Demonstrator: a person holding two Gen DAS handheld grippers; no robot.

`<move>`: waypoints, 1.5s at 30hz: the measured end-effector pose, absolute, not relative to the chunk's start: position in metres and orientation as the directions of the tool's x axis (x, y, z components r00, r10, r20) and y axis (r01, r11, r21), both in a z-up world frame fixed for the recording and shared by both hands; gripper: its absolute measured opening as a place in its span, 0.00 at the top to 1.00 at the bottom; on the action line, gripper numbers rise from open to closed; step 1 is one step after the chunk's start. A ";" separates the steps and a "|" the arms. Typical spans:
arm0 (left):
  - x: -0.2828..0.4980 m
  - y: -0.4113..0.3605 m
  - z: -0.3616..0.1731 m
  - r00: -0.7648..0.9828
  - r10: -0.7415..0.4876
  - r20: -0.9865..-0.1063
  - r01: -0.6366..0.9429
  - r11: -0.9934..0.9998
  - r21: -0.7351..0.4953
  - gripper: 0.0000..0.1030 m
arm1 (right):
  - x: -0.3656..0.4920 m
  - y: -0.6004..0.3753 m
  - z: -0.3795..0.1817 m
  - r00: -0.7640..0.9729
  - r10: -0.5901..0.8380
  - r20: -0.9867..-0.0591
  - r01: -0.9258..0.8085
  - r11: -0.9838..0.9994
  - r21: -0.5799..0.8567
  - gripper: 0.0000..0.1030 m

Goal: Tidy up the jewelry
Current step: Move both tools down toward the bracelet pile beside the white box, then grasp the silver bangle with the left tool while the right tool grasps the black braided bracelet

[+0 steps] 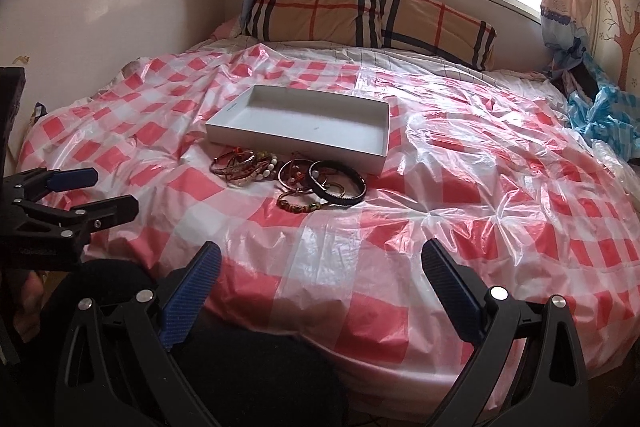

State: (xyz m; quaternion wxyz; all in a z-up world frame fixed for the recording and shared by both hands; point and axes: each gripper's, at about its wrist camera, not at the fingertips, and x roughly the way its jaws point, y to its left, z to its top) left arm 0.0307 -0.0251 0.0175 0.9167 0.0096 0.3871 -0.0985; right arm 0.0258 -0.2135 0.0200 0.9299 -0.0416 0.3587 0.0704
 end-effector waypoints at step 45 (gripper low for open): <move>0.249 -0.005 -0.071 0.448 -0.328 -0.832 0.353 0.920 -0.173 0.40 | 0.224 -0.220 -0.082 0.466 0.352 -0.812 -0.362 0.913 0.188 0.23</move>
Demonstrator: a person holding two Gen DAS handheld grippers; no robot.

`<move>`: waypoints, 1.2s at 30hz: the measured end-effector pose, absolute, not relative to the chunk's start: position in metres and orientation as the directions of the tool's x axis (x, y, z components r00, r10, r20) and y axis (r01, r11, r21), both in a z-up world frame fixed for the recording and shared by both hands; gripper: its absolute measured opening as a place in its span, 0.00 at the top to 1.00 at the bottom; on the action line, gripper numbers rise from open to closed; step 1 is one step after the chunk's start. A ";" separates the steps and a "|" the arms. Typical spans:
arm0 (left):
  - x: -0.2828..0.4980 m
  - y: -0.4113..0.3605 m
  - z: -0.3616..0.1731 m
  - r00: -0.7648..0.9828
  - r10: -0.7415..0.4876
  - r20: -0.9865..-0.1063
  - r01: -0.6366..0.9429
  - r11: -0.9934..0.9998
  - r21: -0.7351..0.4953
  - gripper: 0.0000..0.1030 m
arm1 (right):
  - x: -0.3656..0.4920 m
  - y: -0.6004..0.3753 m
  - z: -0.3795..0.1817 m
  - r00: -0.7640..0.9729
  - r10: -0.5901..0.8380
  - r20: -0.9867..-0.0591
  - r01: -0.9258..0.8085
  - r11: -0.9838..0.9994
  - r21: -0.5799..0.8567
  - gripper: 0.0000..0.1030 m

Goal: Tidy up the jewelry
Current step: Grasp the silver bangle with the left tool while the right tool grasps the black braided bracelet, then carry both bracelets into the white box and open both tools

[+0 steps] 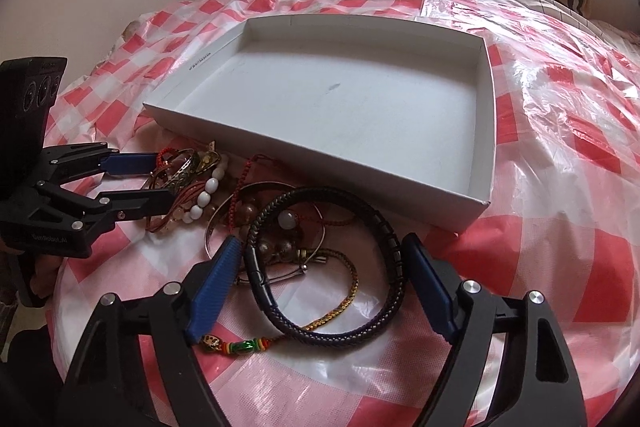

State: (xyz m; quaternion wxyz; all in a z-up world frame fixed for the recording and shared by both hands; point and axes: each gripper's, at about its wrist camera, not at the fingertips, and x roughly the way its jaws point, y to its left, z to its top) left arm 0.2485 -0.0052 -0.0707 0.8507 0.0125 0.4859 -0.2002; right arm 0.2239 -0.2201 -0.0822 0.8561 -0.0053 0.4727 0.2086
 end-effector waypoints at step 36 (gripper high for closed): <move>0.241 -0.013 -0.017 0.613 -0.243 -0.752 0.285 0.956 -0.077 0.40 | 0.198 -0.223 -0.031 0.666 0.363 -0.652 -0.359 0.922 0.146 0.33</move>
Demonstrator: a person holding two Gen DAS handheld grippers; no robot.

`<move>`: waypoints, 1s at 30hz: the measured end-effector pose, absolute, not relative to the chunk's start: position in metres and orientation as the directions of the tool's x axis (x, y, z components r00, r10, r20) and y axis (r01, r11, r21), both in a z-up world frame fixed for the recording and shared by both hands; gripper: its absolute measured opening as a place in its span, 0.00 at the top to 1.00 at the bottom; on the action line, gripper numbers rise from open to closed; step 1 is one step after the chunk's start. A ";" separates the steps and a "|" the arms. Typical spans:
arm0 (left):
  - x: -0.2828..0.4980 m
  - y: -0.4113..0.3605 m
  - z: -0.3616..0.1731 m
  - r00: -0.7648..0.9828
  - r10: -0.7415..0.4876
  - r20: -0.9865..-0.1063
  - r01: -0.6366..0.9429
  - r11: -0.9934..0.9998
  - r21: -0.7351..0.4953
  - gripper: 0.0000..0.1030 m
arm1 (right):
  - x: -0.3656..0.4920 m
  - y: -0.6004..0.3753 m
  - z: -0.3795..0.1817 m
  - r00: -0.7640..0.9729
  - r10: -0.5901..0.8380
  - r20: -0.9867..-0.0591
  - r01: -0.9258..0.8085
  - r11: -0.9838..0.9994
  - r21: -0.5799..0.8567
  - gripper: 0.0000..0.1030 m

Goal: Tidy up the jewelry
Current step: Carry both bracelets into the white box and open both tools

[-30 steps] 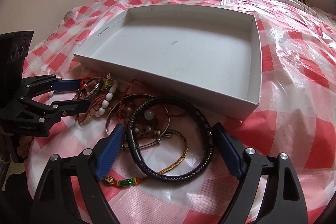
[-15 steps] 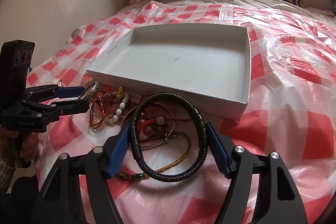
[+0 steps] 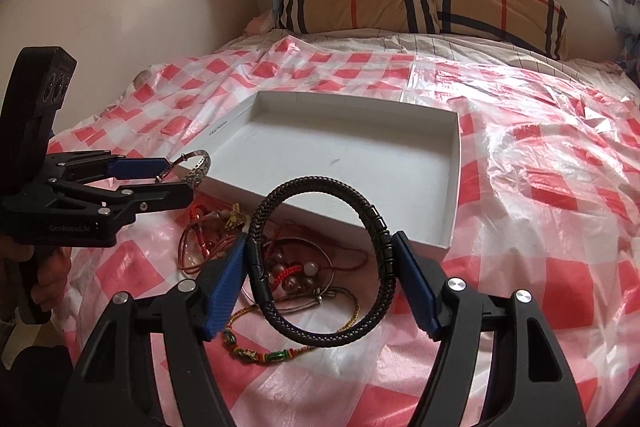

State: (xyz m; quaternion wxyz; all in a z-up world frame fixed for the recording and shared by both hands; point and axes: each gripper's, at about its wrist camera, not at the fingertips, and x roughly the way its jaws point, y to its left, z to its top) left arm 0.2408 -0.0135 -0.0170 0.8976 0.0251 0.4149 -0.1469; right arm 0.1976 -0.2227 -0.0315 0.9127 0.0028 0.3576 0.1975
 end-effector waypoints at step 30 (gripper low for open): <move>0.304 -0.027 -0.025 0.650 -0.191 -0.735 0.222 0.973 -0.056 0.40 | 0.280 -0.205 -0.043 0.663 0.351 -0.661 -0.345 0.927 0.147 0.33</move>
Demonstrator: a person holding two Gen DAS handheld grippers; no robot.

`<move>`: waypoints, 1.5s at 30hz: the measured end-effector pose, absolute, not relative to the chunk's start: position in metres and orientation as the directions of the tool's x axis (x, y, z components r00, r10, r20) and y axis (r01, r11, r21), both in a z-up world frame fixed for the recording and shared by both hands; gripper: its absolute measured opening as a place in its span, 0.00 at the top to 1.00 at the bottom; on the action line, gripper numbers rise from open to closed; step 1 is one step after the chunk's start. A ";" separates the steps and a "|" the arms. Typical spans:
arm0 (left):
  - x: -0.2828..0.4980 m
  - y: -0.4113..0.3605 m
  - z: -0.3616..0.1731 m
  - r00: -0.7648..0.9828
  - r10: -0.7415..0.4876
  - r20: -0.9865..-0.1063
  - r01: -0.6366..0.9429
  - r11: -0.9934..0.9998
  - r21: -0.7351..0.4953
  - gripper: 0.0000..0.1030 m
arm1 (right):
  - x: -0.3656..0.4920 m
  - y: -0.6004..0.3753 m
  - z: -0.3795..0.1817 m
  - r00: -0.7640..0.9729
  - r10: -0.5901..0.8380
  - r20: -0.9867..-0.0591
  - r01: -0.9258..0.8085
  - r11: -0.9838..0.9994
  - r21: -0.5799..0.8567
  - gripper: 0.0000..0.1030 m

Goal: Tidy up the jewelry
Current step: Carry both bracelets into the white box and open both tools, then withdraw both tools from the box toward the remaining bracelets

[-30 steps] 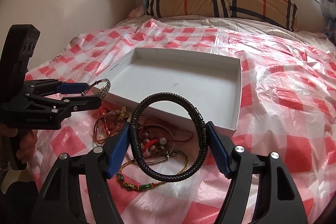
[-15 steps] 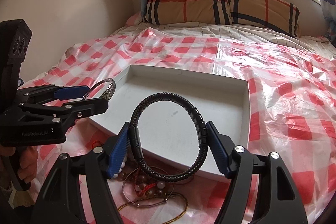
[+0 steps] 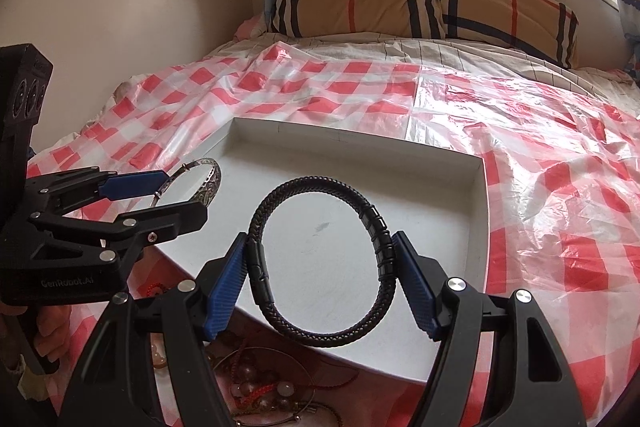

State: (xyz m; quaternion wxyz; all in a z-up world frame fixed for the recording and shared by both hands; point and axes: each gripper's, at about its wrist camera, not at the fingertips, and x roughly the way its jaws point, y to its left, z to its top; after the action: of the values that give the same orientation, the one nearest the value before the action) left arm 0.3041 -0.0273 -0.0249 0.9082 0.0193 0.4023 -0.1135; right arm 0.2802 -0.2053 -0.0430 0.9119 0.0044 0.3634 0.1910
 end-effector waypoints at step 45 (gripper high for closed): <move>0.223 0.001 -0.047 0.552 -0.174 -0.815 0.249 0.968 -0.038 0.25 | 0.189 -0.233 -0.046 0.559 0.378 -0.738 -0.351 0.914 0.203 0.19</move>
State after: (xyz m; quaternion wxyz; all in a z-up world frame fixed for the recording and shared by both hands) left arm 0.2230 0.0014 -0.0472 0.8800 0.0407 0.4577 -0.1202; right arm 0.1893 -0.2334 -0.0456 0.8828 0.0164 0.4217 0.2064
